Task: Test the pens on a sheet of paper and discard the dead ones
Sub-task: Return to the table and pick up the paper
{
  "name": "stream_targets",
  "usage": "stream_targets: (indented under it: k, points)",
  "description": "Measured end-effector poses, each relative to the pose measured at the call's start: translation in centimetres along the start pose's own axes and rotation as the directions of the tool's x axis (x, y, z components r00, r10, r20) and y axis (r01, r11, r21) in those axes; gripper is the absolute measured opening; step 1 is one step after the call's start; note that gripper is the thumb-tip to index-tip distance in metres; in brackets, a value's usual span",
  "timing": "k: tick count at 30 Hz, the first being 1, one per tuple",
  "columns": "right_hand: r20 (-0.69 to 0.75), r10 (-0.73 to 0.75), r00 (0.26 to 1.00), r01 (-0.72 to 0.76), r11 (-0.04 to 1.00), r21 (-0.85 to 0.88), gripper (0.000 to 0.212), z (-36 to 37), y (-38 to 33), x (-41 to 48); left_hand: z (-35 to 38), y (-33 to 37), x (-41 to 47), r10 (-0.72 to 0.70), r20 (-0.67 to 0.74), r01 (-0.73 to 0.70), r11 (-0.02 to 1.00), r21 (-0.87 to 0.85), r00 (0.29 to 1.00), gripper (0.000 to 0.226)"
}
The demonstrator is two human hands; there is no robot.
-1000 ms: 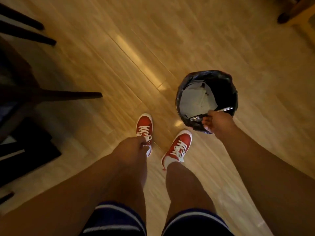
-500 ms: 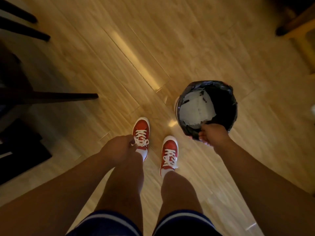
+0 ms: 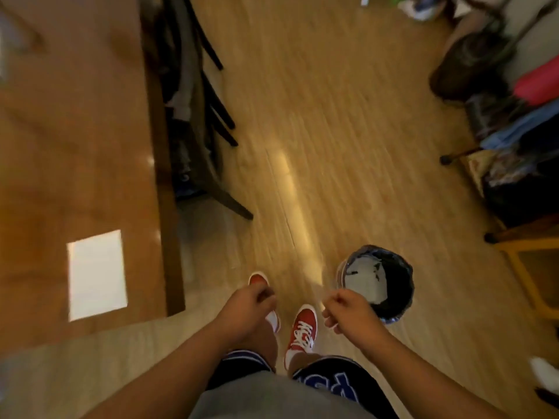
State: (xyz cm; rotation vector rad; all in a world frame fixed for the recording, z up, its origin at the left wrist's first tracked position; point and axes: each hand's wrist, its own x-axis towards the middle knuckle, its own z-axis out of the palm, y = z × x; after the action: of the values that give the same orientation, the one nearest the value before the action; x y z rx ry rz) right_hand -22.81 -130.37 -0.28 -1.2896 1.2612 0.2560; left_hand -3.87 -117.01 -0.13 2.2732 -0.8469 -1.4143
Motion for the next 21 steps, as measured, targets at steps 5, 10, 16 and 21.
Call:
stream_targets:
  k: [5, 10, 16, 21]
  points:
    - [0.176, -0.113, 0.978, 0.143, 0.976, -0.164, 0.021, 5.8, -6.1, -4.0, -4.8, -3.7, -8.5, -0.081, -0.126, 0.048, 0.968, -0.245, 0.989, 0.006]
    - [0.335, -0.189, 0.923, 0.293, 0.909, -0.295, 0.019, 14.9, -11.7, -5.7, -10.7, -10.1, -14.9, -0.187, -0.349, 0.037, 0.918, -0.396, 0.918, 0.007]
    - [0.419, -0.288, 0.861, 0.453, 0.809, -0.375, 0.015, 28.0, -19.1, -6.8, -17.9, -22.0, -20.2, -0.270, -0.538, 0.081, 0.934, -0.349, 0.798, 0.003]
    - [0.406, -0.374, 0.834, 0.529, 0.751, -0.395, 0.011, 40.4, -24.8, -7.3, -25.5, -33.4, -21.7, -0.119, -0.672, 0.177, 0.984, 0.018, 0.731, 0.033]
